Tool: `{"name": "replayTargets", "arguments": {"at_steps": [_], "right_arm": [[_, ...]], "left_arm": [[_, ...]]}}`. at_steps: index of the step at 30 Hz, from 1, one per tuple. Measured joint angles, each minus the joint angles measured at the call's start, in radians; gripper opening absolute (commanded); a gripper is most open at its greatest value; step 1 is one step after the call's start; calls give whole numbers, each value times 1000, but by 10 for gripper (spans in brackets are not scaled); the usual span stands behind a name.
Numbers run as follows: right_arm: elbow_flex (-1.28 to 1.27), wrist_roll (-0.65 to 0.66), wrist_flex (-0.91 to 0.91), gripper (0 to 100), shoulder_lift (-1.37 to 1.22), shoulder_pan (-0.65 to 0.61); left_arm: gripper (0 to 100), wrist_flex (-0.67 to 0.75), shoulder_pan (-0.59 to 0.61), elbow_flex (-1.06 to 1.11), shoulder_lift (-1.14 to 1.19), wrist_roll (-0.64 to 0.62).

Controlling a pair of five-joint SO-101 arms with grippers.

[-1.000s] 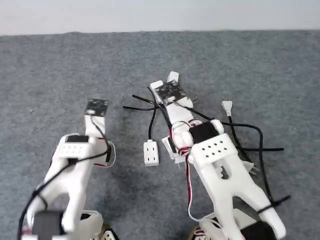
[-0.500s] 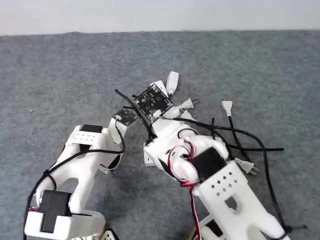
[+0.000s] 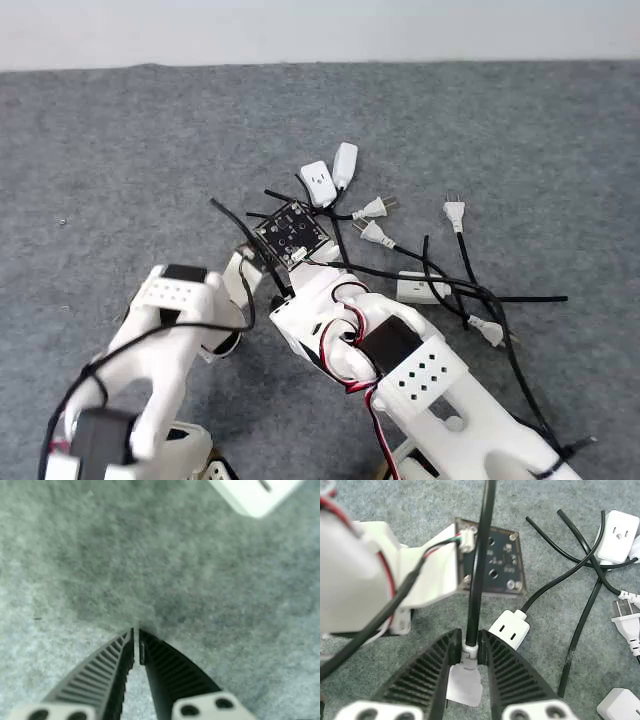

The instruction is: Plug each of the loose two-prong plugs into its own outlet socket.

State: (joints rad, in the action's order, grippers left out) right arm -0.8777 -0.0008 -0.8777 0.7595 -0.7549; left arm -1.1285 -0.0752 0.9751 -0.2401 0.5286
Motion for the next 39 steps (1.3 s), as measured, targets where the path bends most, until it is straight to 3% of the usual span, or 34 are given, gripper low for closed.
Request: {"name": "replayTargets", "arguments": {"at_steps": [15,26,39], "right_arm": [[-2,-3,5,8,0,5],[-2,-3,100,8,-63,94],[-5,-3,252,8,-258,150]], "left_arm": [[13,46,-69,190,-302,69],[13,138,17,196,-310,-109],[13,138,17,196,-310,-127]]}}
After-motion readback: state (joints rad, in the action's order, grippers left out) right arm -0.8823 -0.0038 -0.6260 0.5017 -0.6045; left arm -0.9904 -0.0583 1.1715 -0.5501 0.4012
